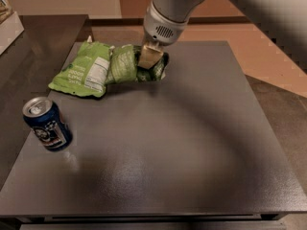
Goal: Move green jalapeno chip bag near green rice chip bag
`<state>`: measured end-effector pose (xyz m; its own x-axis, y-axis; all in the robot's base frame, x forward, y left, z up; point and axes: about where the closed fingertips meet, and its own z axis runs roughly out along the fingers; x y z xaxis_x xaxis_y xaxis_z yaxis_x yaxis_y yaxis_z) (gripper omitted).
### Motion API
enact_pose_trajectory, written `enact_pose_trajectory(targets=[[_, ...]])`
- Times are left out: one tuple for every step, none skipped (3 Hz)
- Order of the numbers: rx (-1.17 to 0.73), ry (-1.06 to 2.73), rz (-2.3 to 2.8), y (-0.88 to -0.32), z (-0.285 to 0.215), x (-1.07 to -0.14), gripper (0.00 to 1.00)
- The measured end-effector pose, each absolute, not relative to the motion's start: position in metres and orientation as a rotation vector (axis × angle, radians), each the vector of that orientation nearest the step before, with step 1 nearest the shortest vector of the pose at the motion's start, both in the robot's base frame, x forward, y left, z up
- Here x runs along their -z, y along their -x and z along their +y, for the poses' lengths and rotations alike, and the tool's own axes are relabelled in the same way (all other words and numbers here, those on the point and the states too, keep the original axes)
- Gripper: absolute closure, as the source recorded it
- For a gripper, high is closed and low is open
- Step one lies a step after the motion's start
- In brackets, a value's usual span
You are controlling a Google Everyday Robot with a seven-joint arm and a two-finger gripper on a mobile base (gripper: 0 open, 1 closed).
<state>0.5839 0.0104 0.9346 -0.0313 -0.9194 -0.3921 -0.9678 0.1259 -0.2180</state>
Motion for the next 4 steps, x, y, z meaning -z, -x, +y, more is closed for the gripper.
enact_pose_trajectory(targets=[[-0.166, 1.807, 1.962, -0.588, 0.035, -0.933, 0.75], [-0.195, 1.772, 1.965, -0.594, 0.049, -0.928, 0.52], [-0.195, 1.774, 1.964, -0.593, 0.05, -0.928, 0.28], [-0.195, 1.777, 1.962, -0.592, 0.051, -0.928, 0.05]])
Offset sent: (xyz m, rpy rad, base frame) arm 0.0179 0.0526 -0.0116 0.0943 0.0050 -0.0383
